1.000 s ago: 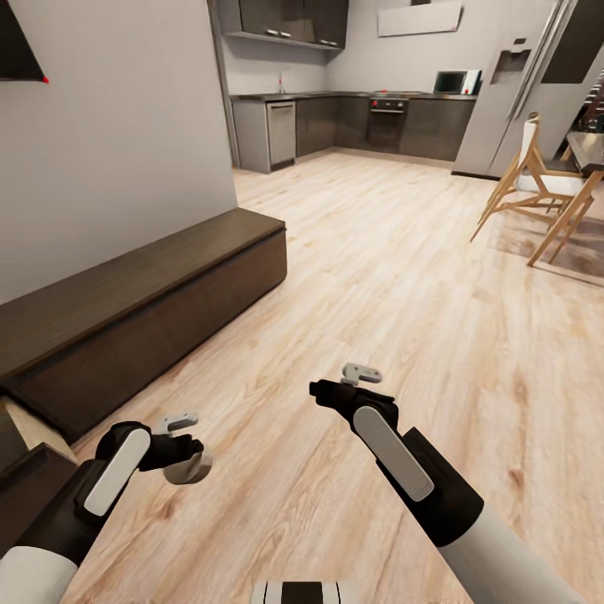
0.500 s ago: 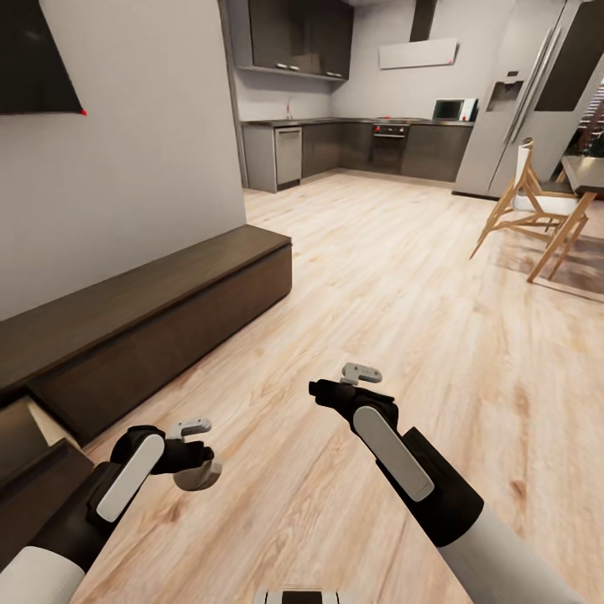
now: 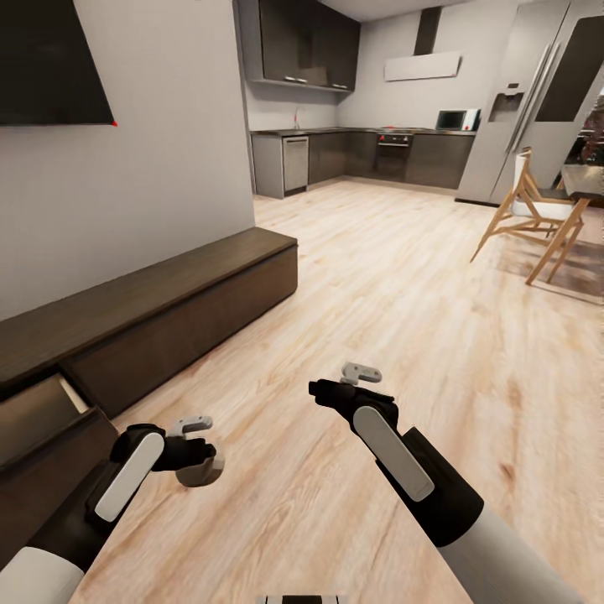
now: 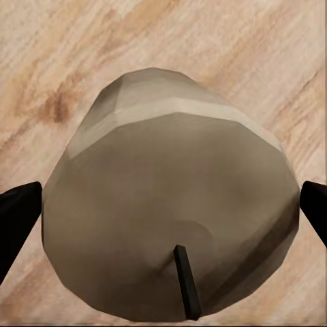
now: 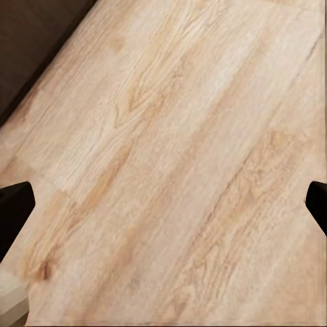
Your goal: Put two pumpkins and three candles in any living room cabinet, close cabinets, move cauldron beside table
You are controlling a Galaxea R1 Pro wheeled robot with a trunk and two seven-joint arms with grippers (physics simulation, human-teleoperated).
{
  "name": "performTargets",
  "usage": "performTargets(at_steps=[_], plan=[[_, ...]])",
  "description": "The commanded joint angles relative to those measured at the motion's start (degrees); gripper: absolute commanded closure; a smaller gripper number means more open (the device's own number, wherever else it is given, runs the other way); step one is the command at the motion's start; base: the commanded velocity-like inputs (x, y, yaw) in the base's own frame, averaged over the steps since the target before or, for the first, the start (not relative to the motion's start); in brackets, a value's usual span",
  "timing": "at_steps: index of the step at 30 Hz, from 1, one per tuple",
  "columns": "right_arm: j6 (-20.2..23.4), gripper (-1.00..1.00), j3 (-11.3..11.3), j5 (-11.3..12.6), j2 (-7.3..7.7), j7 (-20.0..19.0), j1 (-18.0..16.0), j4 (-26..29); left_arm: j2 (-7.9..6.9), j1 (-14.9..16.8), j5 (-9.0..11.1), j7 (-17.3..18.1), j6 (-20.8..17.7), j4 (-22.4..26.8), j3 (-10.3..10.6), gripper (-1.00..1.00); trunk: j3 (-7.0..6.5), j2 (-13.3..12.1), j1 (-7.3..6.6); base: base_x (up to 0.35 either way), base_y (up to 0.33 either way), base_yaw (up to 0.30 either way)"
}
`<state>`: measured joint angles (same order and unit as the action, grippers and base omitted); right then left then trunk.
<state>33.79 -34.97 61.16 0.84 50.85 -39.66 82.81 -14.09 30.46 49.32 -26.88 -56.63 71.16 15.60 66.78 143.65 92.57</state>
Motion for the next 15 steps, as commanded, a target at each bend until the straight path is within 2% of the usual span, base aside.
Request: performTargets(at_steps=[1, 7, 10, 15], plan=[[0.1, -1.00, -0.1, 0.4, 0.04, 0.4, -0.1, 0.1, -0.06, 0.0, 0.6, -0.6, -0.1, 0.1, 0.2, 1.00, 0.05, 0.0, -0.04, -0.312, -0.084, 0.000], [0.1, -1.00, -0.1, 0.4, 0.04, 0.5, -0.1, 0.1, -0.06, 0.0, 0.6, -0.6, -0.1, 0.1, 0.1, 1.00, 0.05, 0.0, -0.04, -0.312, -0.088, 0.039], [0.2, -1.00, -0.1, 0.4, 0.01, 0.5, -0.1, 0.0, -0.06, 0.0, 0.6, -0.6, -0.1, 0.1, 0.1, 1.00, 0.05, 0.0, -0.04, -0.215, -0.077, 0.228], [0.2, -1.00, -0.1, 0.4, -0.17, 0.5, -0.1, -0.1, -0.06, 0.0, 0.6, -0.6, -0.1, 0.1, 0.1, 1.00, 0.05, 0.0, -0.04, -0.043, -0.017, 0.279]])
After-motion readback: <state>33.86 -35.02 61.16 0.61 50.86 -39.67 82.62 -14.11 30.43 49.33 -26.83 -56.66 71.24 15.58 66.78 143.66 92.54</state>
